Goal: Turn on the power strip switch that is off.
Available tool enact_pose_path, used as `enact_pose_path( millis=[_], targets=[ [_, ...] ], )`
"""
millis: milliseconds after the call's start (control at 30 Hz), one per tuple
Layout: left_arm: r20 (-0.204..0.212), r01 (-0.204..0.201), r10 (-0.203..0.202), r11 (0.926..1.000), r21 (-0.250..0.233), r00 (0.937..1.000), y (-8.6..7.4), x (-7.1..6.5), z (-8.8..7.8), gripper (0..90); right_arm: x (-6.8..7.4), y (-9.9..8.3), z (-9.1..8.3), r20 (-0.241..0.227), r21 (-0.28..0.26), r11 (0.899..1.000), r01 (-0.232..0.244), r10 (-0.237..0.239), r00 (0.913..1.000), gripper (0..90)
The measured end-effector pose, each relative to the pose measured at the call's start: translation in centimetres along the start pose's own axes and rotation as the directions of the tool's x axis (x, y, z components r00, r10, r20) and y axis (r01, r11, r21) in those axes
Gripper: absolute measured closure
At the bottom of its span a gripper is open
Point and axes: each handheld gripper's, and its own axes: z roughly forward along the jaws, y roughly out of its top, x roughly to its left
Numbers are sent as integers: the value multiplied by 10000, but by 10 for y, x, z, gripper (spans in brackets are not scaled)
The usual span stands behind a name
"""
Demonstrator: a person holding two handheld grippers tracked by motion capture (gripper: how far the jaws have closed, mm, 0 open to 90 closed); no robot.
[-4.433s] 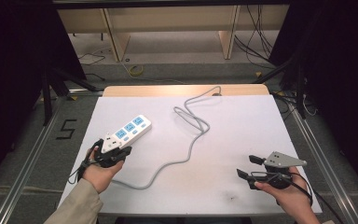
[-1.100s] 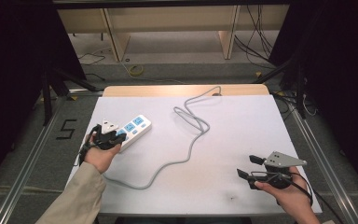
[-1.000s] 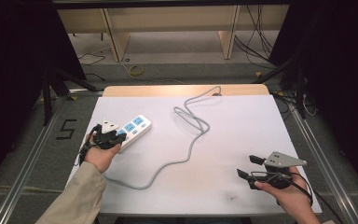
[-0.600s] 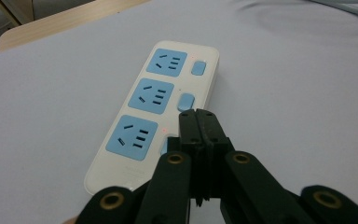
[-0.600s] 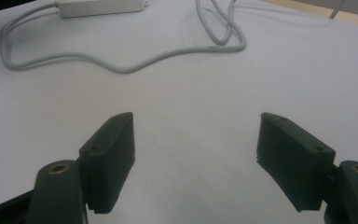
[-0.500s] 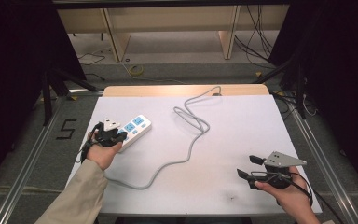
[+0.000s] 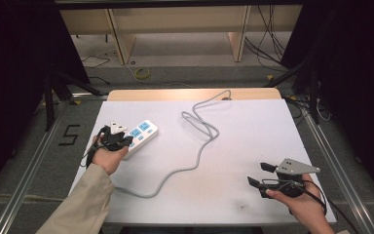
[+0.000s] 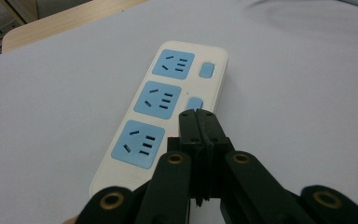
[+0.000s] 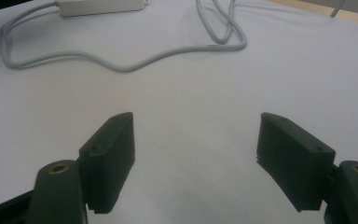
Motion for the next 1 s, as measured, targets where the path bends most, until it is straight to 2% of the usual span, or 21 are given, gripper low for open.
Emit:
enact_pose_path(
  millis=[533, 1000],
  targets=[
    [51, 268, -268, 9996, 52, 9996, 3, 4, 4, 899, 0, 0, 0, 10, 7, 10000, 0, 0, 10000, 282],
    [27, 298, -299, 9995, 119, 9996, 5, 5, 9, 899, 0, 0, 0, 3, 13, 10000, -17, 17, 10000, 282]
  ],
)
